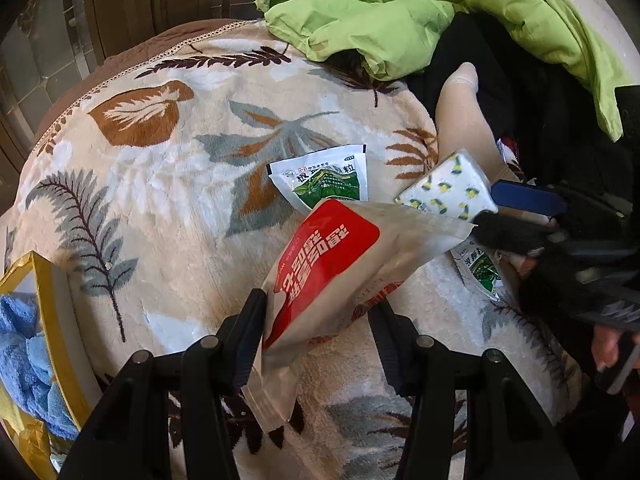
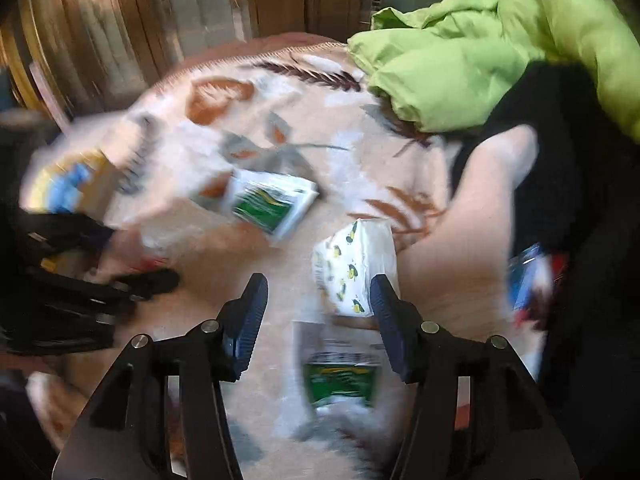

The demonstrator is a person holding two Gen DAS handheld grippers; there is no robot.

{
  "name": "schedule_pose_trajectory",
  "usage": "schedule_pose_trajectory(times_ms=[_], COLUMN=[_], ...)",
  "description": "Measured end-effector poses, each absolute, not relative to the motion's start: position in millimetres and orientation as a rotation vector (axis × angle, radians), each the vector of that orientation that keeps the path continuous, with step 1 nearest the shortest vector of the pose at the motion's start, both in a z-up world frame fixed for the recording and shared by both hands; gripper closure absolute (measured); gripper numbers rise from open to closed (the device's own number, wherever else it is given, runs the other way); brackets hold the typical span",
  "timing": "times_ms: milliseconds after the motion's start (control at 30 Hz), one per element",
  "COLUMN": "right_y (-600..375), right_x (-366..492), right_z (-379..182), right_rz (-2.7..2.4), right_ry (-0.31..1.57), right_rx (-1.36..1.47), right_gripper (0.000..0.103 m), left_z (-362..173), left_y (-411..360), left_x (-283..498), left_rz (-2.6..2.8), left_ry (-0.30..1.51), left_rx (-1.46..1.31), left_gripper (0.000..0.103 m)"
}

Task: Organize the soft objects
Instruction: 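Grasp the red-white tissue pack with the left tool while the right tool grasps the green-print sachet, then carry the tissue pack and green sachet over the tray and lower them in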

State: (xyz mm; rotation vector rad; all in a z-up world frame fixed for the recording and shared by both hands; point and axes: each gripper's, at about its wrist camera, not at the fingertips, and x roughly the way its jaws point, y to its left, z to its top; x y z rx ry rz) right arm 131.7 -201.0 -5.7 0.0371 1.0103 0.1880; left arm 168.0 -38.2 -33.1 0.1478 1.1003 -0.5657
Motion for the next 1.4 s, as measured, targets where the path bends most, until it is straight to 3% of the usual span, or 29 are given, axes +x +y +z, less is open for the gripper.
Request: schedule_pose_trajectory(times_ms=[100,467,733,900,1233,1267,1300,1400], right_y=[-216.0,-241.5,-232.8,-227.9,-198.8,-201.2,-206.6,-222.6], right_x=[130.2,153.1,160.1,141.4,105.9,108.4,110.5,109.9], right_z=[5.5,-22.0,-16.9,-25.4,-63.7,-69.4,-76.2,-73.9], right_rz=[0.246,0.007,0.173,0.183,-0.060,-0.073,-0.059,-0.013], right_ry=[0.996,1.081,1.055,1.198,1.208,1.216,1.233,1.216], right_rx=[0.194,0.280,0.434,0.449,-0.144,-0.147,-0.101,0.044], right_gripper=[0.049,0.049,0.049,0.049,0.048,0.049,0.061,0.070], left_z=[-31.8,-22.4,-12.4,-11.7,-10.5,-9.7,-8.6,-7.2], left_y=[-37.1,-30.6,-19.1,-17.8,-21.7,-21.3,-20.7,-16.8], left_x=[168.3,159.6,153.6,150.2,140.1,138.7,136.8,132.1], left_rz=[-0.561,-0.556,-0.538,-0.550,-0.556,-0.555,-0.553,-0.546], left_ry=[1.098,1.090,1.069,1.067,1.069,1.067,1.064,1.060], left_rx=[0.140,0.120,0.096,0.075,0.075,0.080,0.084,0.081], left_gripper=[0.051,0.051,0.051,0.050,0.050,0.050,0.050,0.050])
